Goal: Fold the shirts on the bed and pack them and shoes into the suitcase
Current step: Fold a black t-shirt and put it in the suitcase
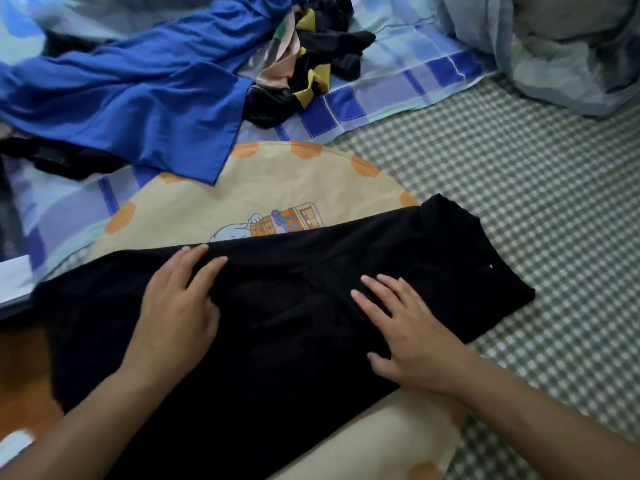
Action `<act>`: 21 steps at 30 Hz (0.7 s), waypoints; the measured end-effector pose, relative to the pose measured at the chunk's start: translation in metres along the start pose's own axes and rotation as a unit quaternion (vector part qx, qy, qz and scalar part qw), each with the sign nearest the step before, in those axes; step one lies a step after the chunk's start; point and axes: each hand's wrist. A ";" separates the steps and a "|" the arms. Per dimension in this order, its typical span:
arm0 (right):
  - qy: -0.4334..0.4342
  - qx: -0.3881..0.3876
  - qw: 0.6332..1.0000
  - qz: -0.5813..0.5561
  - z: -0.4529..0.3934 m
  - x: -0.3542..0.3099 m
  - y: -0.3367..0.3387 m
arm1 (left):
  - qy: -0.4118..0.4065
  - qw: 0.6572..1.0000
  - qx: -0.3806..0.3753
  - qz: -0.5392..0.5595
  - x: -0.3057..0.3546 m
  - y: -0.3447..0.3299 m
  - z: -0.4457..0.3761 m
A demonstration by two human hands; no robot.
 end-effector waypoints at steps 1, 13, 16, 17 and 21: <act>-0.017 -0.015 1.000 0.009 -0.003 -0.005 -0.006 | 0.041 0.999 -0.004 -0.022 -0.019 0.007 0.005; -0.161 0.080 0.984 -0.010 -0.024 -0.051 0.031 | 0.243 0.959 -0.148 -0.006 -0.185 0.037 0.029; -0.208 0.151 0.964 -0.063 -0.041 -0.060 0.084 | 0.232 0.967 -0.106 0.016 -0.185 0.043 0.021; -0.214 0.173 0.958 -0.079 -0.054 -0.061 0.104 | 0.229 0.968 -0.100 0.021 -0.184 0.046 0.018; -0.208 0.160 0.963 -0.063 -0.127 -0.051 0.181 | 0.216 0.970 -0.104 0.031 -0.179 0.057 0.011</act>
Point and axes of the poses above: each hand's wrist, its own z-axis away from the middle knuckle, its own y-axis out of the back of the hand, x = y × z, and after that the axes turned 13 degrees about -x, right-handed
